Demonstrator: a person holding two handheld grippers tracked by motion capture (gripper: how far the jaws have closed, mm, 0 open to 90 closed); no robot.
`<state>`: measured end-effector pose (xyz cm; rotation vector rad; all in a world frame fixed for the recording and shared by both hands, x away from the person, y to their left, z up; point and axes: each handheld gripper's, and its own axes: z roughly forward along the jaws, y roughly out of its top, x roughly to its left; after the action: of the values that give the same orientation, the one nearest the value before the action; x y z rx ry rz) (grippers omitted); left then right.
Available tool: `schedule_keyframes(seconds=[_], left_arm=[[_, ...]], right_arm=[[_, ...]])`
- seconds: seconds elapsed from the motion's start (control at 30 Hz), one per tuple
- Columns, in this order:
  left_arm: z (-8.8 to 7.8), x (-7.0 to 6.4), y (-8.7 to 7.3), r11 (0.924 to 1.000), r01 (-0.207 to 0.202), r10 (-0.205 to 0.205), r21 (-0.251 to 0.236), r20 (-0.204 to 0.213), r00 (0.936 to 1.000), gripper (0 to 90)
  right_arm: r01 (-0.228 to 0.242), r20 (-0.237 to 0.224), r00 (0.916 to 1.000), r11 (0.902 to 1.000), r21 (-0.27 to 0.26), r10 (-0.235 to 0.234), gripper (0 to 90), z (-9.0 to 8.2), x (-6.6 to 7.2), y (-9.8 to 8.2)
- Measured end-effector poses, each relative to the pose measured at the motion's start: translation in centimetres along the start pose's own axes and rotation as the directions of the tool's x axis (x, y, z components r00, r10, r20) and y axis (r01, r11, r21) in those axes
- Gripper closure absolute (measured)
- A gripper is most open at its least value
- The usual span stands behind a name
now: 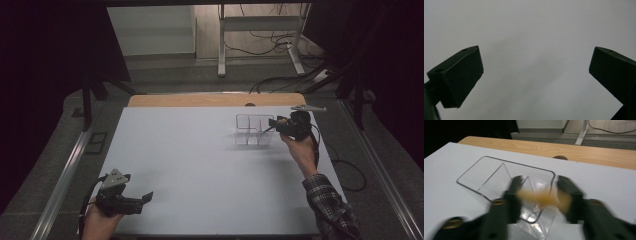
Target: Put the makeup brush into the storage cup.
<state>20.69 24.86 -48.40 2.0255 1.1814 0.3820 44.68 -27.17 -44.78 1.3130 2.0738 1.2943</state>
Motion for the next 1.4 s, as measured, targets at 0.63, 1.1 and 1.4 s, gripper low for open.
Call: schedule_keyframes(seconds=[0.63,1.1,1.4], left_arm=[[0.0,0.0,0.0,1.0,0.004,-0.004,-0.005,0.002,1.0,0.0],[-0.1,0.0,0.0,1.0,0.004,-0.004,-0.005,0.001,1.0,0.0],[-0.1,0.0,0.0,1.0,0.005,-0.005,-0.006,0.001,1.0,0.0]], right_arm=[[0.037,0.066,0.9969,0.9952,0.09,-0.043,0.0,0.1,-0.3,-0.3],[0.069,0.05,0.9959,0.9909,0.116,-0.075,0.0,-0.3,0.0,-0.4],[0.088,0.035,0.995,0.9872,0.133,-0.093,0.0,-0.7,0.1,-0.5]])
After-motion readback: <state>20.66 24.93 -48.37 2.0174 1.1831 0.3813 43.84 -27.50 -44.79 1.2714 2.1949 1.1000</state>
